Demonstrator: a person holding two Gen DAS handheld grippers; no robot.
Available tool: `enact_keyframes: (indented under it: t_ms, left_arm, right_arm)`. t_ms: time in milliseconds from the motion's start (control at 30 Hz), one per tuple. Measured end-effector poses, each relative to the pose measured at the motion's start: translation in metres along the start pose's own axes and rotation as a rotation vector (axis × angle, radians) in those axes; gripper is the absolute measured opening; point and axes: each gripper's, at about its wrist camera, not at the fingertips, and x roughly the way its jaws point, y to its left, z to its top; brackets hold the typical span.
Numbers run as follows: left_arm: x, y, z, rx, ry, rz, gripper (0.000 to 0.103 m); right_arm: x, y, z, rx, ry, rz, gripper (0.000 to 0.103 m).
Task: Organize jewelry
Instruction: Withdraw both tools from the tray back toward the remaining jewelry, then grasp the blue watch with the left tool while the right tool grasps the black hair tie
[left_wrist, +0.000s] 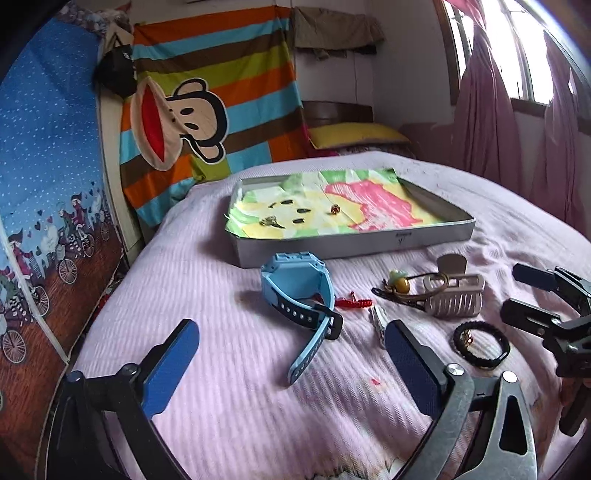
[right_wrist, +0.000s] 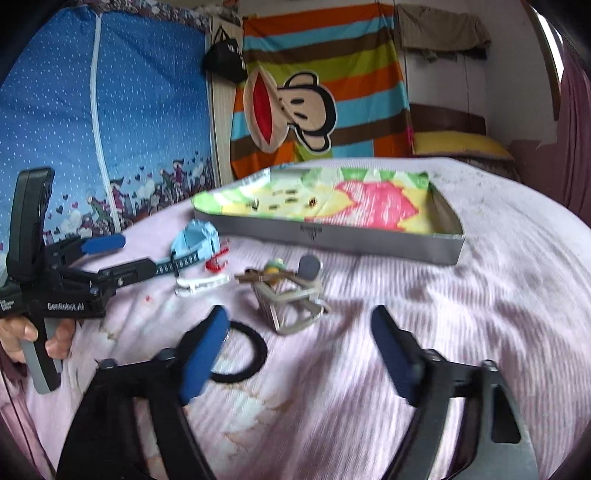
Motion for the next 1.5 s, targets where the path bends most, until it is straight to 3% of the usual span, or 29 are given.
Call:
enact_keyframes:
  t_ms: [167,400,600,733,867,1133,1500]
  left_arm:
    - [0.015,-0.002,-0.002,0.015,0.057,-0.005,0.078]
    - [0.024,-0.004,-0.003,0.020,0.074,-0.007,0.069]
    - [0.027,-0.001,-0.004,-0.002,0.075,-0.013,0.052]
    - [0.027,-0.004,-0.006,0.009,0.073,-0.015,0.034]
    - [0.027,-0.009,-0.008,0.026,0.070,-0.014,0.014]
    - [0.001,-0.014,-0.008,0.025,-0.037,-0.016,0.010]
    - [-0.024,-0.025,-0.006,0.015,-0.092,-0.011,0.010]
  right_arm:
    - [0.012,-0.002,-0.009,0.006,0.053,0.028,0.049]
    - [0.018,0.006,-0.012,-0.020,0.077,0.071,0.031]
    - [0.024,0.011,-0.014,-0.024,0.111,0.122,0.020]
    - [0.028,0.006,-0.019,0.011,0.125,0.168,0.018]
    - [0.026,0.003,-0.022,0.030,0.118,0.191,0.009]
    - [0.014,0.004,-0.020,0.010,0.047,0.164,0.006]
    - [-0.005,0.003,-0.009,0.007,-0.044,0.153,0.005]
